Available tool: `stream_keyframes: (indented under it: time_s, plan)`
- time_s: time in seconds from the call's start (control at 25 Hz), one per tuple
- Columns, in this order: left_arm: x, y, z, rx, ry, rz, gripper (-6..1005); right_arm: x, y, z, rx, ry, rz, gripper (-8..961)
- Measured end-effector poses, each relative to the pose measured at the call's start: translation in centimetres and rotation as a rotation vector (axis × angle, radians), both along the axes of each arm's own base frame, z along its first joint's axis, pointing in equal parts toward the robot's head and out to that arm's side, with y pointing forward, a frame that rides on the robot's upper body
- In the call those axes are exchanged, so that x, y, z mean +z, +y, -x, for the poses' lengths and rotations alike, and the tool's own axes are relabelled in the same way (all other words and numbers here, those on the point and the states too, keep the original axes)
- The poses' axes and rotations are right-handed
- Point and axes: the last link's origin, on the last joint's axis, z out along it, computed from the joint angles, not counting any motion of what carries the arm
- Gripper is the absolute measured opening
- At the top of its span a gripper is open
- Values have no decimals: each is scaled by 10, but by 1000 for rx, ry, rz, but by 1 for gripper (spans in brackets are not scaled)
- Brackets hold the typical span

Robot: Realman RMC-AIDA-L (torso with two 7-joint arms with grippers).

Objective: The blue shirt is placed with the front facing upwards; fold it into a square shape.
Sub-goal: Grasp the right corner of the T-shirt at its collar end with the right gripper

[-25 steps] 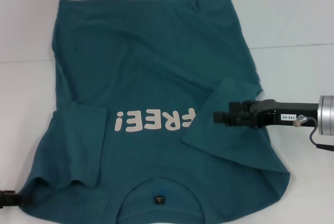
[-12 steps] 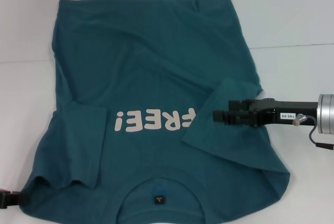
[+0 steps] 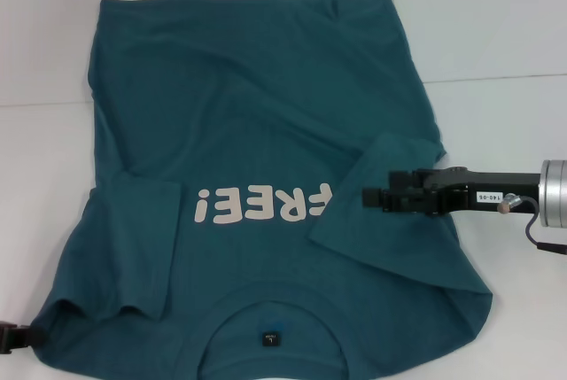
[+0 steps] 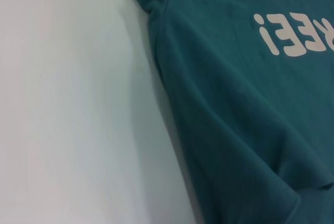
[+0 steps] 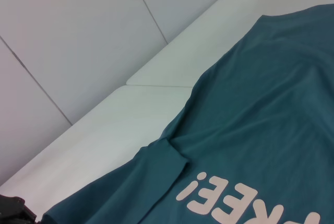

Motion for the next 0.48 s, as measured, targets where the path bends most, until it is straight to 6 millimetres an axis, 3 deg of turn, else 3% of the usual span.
stream_keyframes:
  time_s: [0.24,0.48]
  plan:
    - [4,1,1,10,3,-12,7,9,-6,-14,-49,-4,5,912]
    - [6,0,0,9,3,-12,6,24,-24,-33,-137,16,65,911]
